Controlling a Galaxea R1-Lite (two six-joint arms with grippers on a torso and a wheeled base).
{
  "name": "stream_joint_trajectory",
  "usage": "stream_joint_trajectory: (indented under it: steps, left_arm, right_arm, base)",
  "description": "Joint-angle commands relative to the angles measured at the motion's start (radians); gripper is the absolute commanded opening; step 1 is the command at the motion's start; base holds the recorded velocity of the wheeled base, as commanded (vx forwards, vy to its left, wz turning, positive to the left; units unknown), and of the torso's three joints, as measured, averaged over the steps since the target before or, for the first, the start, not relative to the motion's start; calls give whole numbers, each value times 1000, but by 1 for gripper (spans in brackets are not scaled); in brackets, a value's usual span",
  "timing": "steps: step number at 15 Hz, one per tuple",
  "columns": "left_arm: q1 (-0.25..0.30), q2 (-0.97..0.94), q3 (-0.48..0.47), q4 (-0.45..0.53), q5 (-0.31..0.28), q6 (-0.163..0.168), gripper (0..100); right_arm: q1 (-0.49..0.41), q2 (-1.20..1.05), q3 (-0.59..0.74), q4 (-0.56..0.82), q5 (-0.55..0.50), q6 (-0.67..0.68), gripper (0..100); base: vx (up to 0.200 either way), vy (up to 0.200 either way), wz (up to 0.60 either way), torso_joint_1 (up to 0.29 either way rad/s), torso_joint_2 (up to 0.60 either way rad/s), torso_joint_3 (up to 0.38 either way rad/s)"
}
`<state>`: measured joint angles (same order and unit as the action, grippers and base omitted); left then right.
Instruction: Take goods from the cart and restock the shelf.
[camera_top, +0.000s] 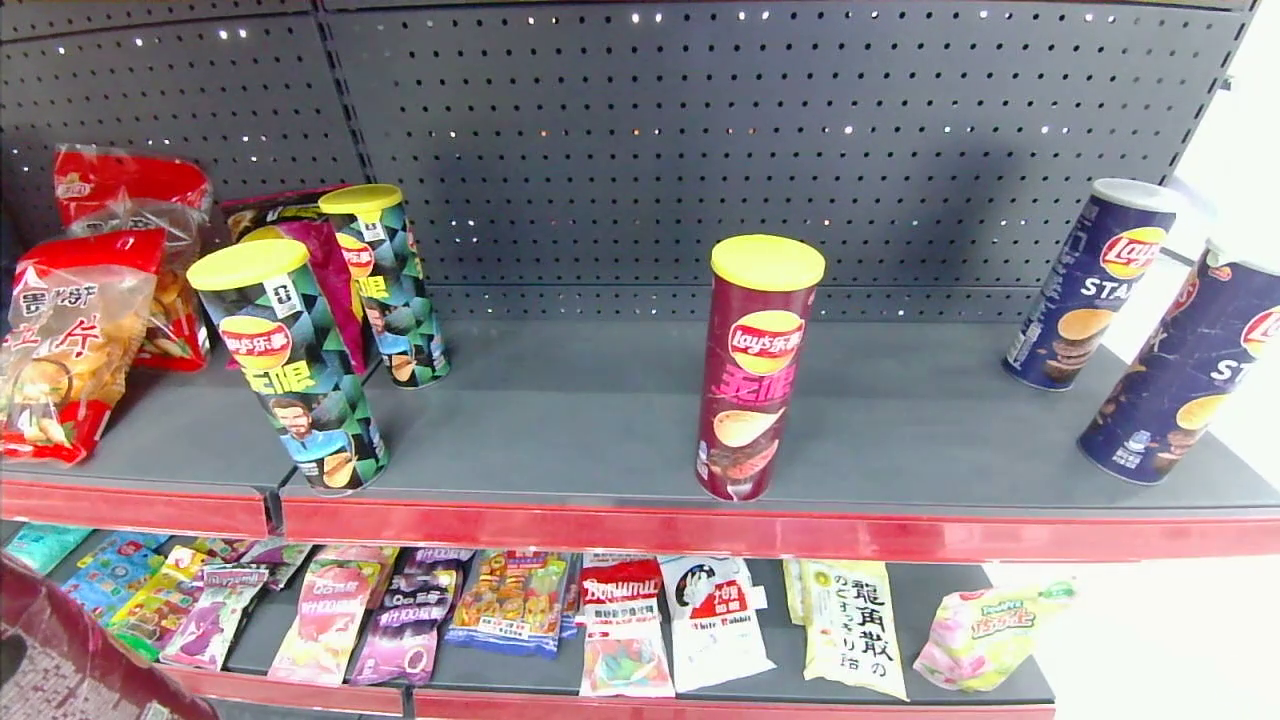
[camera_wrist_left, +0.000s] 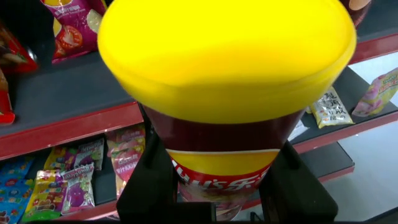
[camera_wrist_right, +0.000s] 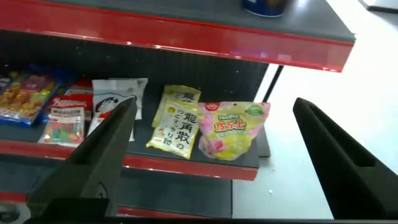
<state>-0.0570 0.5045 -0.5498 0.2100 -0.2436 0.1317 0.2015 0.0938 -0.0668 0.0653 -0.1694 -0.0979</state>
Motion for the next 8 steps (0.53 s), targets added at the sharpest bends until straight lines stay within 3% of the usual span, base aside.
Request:
stream_joint_trajectory:
  steps: [1,4,8]
  left_arm:
    - [0,-9,4,0,0,-1,0]
    - [0,-9,5,0,0,-1,0]
    - [0,-9,-1,-1,0,-1,0]
  right_arm:
    - [1,3,35,-52,17,6,100]
    - [1,3,62,-117,90,15,100]
    - [1,3,62,-116,93,15,100]
  base:
    - [0,0,0,0,0,0]
    - [0,0,0,0,0,0]
    - [0,0,0,0,0,0]
